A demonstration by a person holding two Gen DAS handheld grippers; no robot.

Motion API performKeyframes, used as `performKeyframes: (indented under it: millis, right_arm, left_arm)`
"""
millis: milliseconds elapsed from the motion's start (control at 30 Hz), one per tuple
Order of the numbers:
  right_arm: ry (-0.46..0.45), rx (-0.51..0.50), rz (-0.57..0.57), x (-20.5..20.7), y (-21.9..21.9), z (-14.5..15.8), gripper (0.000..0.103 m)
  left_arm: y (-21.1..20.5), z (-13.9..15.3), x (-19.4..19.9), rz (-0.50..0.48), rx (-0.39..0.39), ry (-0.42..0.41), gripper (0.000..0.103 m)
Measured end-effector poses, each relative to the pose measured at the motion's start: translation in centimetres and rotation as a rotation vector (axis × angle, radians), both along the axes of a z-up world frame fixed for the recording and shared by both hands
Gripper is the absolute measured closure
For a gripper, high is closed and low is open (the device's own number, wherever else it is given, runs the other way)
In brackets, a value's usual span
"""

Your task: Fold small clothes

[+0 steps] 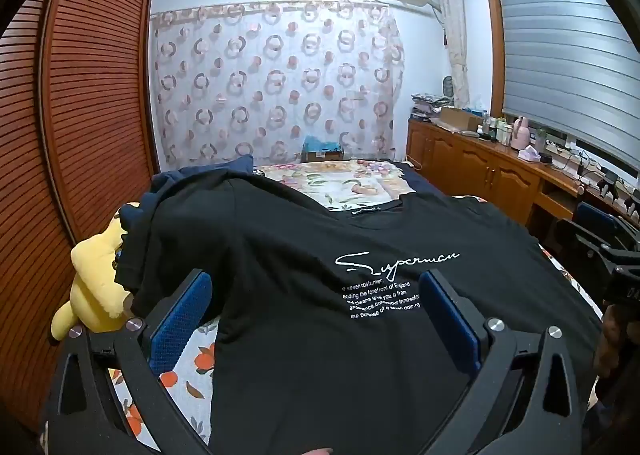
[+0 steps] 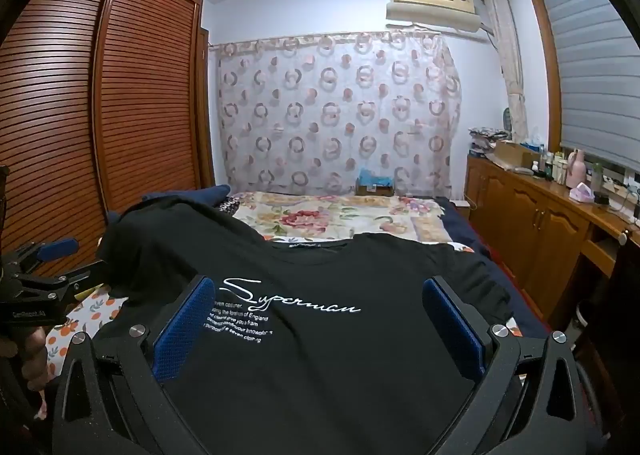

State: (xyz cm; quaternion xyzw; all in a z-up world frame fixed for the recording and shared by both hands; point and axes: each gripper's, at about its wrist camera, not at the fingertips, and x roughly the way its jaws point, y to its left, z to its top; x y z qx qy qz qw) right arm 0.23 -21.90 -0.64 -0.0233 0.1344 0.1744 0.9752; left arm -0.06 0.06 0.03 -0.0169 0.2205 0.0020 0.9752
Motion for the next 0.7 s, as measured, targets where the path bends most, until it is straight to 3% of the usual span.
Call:
performKeyframes:
  millis: [700]
  right_arm:
    - [-0.006,0.017,0.014,-0.34,-0.19,-0.04,0.0]
  left_arm:
    - [-0.43,0.91,-0.56,0.005,0.025,-0.018,0.0]
